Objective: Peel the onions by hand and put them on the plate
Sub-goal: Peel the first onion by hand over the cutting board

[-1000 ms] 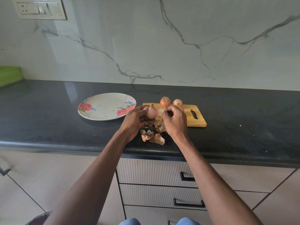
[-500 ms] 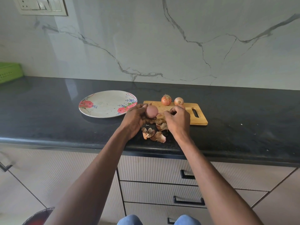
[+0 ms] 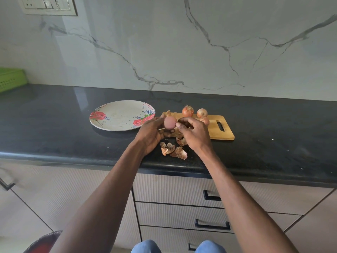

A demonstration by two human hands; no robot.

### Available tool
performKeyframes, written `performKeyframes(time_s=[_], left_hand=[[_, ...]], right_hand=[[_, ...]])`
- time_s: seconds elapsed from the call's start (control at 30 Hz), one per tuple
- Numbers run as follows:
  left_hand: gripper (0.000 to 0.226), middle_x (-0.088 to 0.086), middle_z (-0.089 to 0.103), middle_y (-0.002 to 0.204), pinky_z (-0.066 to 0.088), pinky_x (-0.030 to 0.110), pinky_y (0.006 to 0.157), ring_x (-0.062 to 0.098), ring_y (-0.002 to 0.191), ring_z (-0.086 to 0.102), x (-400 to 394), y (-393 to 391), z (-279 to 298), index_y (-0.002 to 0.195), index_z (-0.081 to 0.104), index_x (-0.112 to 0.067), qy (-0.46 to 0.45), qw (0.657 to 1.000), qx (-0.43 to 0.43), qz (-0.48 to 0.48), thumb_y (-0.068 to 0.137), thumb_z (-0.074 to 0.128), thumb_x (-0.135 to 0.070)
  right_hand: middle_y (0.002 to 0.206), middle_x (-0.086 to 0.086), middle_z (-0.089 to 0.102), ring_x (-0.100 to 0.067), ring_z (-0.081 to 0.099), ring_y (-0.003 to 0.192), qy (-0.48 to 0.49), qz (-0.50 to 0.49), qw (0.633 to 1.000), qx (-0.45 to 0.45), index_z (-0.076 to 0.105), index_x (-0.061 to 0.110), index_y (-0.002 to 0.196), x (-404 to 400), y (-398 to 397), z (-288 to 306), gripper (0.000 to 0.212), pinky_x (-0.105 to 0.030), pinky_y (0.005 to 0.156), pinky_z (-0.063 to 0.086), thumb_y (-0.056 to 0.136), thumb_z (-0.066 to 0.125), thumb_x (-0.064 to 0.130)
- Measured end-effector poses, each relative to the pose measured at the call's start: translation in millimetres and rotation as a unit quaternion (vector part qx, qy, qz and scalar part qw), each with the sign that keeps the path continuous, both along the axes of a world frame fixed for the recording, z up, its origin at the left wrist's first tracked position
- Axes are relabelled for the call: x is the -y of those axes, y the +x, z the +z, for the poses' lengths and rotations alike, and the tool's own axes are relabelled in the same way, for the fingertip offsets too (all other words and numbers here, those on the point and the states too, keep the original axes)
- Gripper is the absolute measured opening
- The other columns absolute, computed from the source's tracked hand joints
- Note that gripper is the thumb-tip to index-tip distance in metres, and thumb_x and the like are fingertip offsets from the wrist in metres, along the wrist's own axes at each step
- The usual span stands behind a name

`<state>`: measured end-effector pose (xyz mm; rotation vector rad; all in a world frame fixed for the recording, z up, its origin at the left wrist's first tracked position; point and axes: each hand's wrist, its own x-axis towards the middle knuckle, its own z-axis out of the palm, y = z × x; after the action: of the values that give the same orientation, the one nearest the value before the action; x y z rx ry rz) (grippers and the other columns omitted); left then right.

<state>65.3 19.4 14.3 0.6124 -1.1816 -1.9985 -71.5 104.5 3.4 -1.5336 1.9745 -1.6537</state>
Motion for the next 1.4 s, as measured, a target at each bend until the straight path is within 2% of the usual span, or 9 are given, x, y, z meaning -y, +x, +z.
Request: performKeyframes(time_s=[0.1,0.23,0.4,0.6,0.83,0.97,1.13,1.3,1.4], left_hand=[[0.022,0.026,0.065,0.108,0.057,0.026,0.053,0.025,0.068,0.069,-1,0,1,0.116,0.056,0.001,0.007,1.0,-0.014,0.004,0.106,0.05,-0.018],[0.018,0.023,0.067,0.105,0.058,0.026,0.057,0.026,0.074,0.068,-2,1,3,0.107,0.063,-0.001,0.008,1.0,-0.012,0.0,0.104,0.052,-0.015],[0.016,0.015,0.068,0.098,0.061,0.029,0.07,0.02,0.079,0.069,-1,0,1,0.106,0.065,0.002,-0.035,0.999,0.002,-0.024,0.102,0.054,-0.01],[0.026,0.016,0.071,0.098,0.06,0.033,0.078,0.023,0.081,0.07,-1,-2,-3,0.119,0.058,0.007,-0.033,0.999,0.005,-0.008,0.099,0.058,-0.01],[0.018,0.014,0.071,0.093,0.059,0.027,0.065,0.019,0.073,0.069,1,-3,-4,0.114,0.06,0.001,-0.057,0.998,0.017,-0.006,0.099,0.059,-0.011],[0.018,0.013,0.071,0.088,0.052,0.024,0.055,0.017,0.066,0.064,1,-4,-7,0.112,0.062,0.0,-0.091,0.995,0.042,-0.007,0.099,0.058,-0.011],[0.02,0.012,0.071,0.086,0.049,0.024,0.055,0.014,0.062,0.062,3,-4,-9,0.115,0.063,0.0,-0.095,0.994,0.059,0.006,0.102,0.057,-0.014],[0.017,0.011,0.07,0.084,0.043,0.025,0.052,0.016,0.063,0.06,4,-3,-6,0.111,0.066,-0.006,-0.077,0.995,0.059,0.004,0.102,0.057,-0.017],[0.016,0.012,0.07,0.087,0.047,0.026,0.053,0.02,0.067,0.062,3,-3,-6,0.11,0.064,-0.008,-0.082,0.995,0.062,-0.003,0.102,0.058,-0.019]], right_hand=[[0.084,0.011,0.069,0.004,0.063,0.079,0.004,0.003,1.0,0.004,0.072,0.013,0.091,0,-1,-1,0.002,-0.019,0.075,0.052,0.09,0.07,0.011],[0.08,0.015,0.064,0.015,0.057,0.077,-0.011,-0.009,1.0,-0.011,0.07,0.008,0.088,-2,0,-1,0.003,-0.011,0.067,0.042,0.09,0.068,0.006],[0.091,0.004,0.07,-0.008,0.066,0.086,-0.033,0.004,0.999,0.034,0.068,0.014,0.11,-1,1,0,0.042,-0.019,0.072,0.055,0.081,0.078,0.043],[0.072,-0.009,0.064,-0.006,0.058,0.069,-0.038,0.011,0.997,0.066,0.07,0.012,0.096,-8,4,6,0.043,-0.017,0.062,0.044,0.088,0.058,0.052],[0.081,0.002,0.07,-0.008,0.067,0.075,-0.018,0.016,0.999,0.037,0.066,0.017,0.1,-2,3,1,0.02,-0.02,0.066,0.055,0.085,0.075,0.007],[0.076,-0.001,0.068,-0.012,0.066,0.069,-0.023,0.018,0.999,0.028,0.063,0.018,0.092,-4,4,1,0.019,-0.027,0.062,0.057,0.084,0.075,0.005],[0.066,0.005,0.056,-0.002,0.049,0.056,-0.014,0.001,1.0,0.007,0.062,0.014,0.087,-4,3,-1,0.018,-0.02,0.053,0.046,0.08,0.071,0.0],[0.086,-0.003,0.069,0.013,0.056,0.078,-0.064,-0.056,0.994,-0.067,0.074,0.005,0.081,-5,1,-1,0.01,-0.002,0.075,0.039,0.081,0.068,-0.004],[0.089,0.006,0.069,0.018,0.055,0.087,-0.104,-0.084,0.988,-0.075,0.077,0.009,0.083,-2,-2,-3,0.005,-0.029,0.094,0.048,0.083,0.072,0.01]])
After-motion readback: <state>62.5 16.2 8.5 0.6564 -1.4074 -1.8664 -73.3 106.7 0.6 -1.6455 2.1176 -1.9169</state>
